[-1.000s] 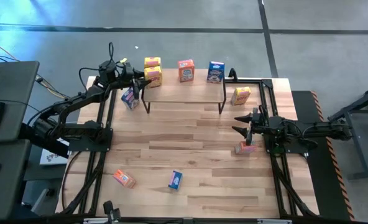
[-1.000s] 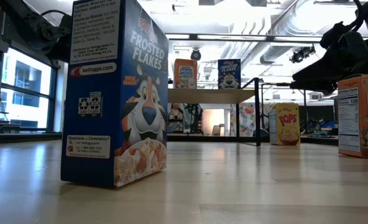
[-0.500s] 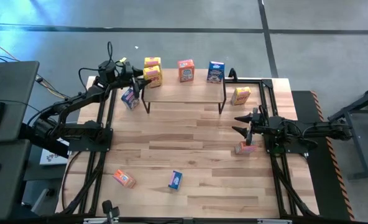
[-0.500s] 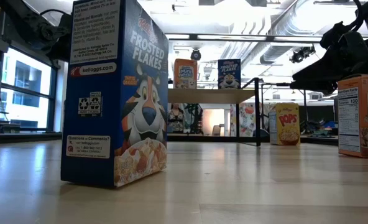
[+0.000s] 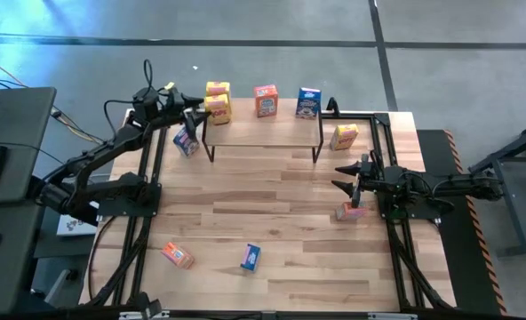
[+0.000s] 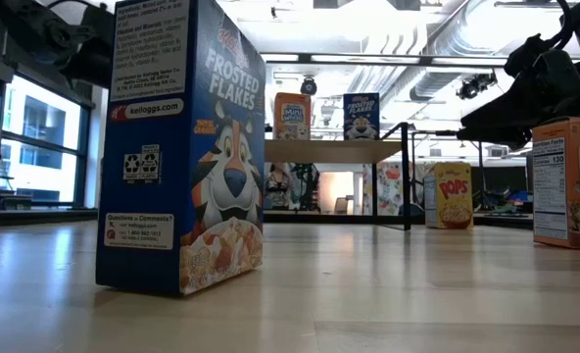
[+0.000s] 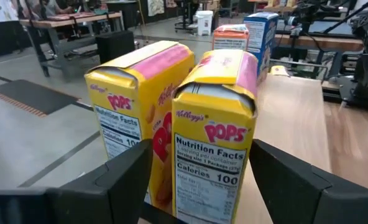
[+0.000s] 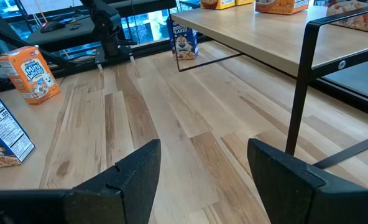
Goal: Stack cereal on shelf
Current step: Put the bottom yellow cereal box aligned with the other yellow cereal box on the shelf
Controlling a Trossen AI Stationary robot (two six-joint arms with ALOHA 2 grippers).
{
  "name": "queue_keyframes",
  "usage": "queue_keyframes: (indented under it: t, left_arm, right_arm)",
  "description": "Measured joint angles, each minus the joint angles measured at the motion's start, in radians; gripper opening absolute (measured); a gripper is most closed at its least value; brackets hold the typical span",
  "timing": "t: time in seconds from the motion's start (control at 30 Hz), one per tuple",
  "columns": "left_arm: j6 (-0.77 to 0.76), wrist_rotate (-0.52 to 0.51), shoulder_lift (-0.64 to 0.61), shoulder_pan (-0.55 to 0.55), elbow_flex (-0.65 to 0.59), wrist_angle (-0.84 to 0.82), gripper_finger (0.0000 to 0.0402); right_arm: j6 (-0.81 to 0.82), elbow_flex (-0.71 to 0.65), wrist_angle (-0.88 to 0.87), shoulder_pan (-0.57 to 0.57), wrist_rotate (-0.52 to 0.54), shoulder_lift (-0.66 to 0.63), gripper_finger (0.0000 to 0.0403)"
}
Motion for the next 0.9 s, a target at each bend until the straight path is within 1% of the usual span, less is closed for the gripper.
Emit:
queue_keyframes:
  t: [0.07, 0.37, 0.43, 0.67, 0.9]
  left_arm:
    - [0.007, -0.004, -0.023, 0.0, 0.0, -0.027, 0.0258]
    - [0.033, -0.083, -0.143, -0.003, 0.0, -0.166, 0.0258]
    - [0.034, -0.084, -0.157, -0.006, 0.0, -0.187, 0.0258]
    - [0.034, -0.087, -0.147, -0.059, 0.0, -0.201, 0.0258]
    - [0.034, -0.137, -0.122, -0.102, 0.0, -0.195, 0.0258]
  right_arm:
    - [0.0, 0.0, 0.0, 0.0, 0.0, 0.0, 0.0232]
    - [0.0, 0.0, 0.0, 0.0, 0.0, 0.0, 0.0232]
    - [0.0, 0.0, 0.0, 0.0, 0.0, 0.0, 0.0232]
    - [0.0, 0.0, 0.0, 0.0, 0.0, 0.0, 0.0232]
    - [0.0, 0.0, 0.0, 0.0, 0.0, 0.0, 0.0232]
